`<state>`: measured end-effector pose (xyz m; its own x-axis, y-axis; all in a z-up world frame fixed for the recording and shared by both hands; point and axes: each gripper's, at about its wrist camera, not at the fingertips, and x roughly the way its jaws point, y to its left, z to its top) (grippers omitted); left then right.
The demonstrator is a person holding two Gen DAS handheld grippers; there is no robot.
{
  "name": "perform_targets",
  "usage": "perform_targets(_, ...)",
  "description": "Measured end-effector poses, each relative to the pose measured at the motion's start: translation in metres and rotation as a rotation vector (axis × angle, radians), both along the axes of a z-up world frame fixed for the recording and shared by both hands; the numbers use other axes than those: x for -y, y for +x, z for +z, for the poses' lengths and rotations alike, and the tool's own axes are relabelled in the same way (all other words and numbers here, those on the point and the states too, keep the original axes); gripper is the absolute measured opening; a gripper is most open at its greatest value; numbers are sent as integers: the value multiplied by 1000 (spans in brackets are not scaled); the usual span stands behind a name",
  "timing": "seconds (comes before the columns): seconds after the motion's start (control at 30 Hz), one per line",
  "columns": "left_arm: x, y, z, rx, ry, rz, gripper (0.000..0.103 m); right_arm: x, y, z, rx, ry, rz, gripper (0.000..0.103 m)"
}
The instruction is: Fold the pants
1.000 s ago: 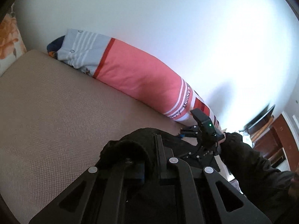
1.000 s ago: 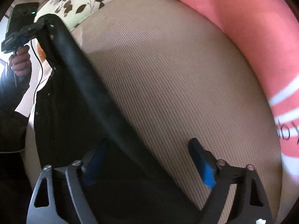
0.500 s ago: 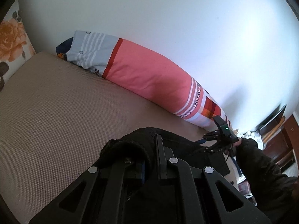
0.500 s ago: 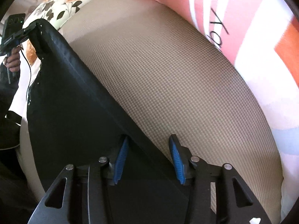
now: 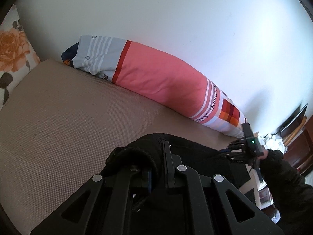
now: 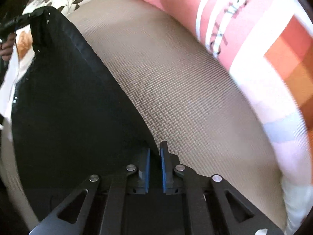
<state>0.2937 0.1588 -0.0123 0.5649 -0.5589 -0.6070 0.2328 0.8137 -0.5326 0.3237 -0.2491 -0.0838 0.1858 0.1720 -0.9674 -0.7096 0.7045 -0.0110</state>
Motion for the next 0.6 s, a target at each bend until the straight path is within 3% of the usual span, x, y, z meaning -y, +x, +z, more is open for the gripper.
perform_targets(0.17,-7,-19,7,13,-7,-23,9,-6,-48,38,206,-50,-88,6)
perform_targets(0.33,-18,-60,19,39,-25,-74,9,-12,-131,76,352,-40,-192,6)
perform_targets(0.5,-34,-115,13,11,-34,-131,11,-5,-206,95,355,29,-233,6)
perform_targets(0.6,-43,-148,-3,-58,-12,-166,13,-9,-252,86,289,80,-258,6)
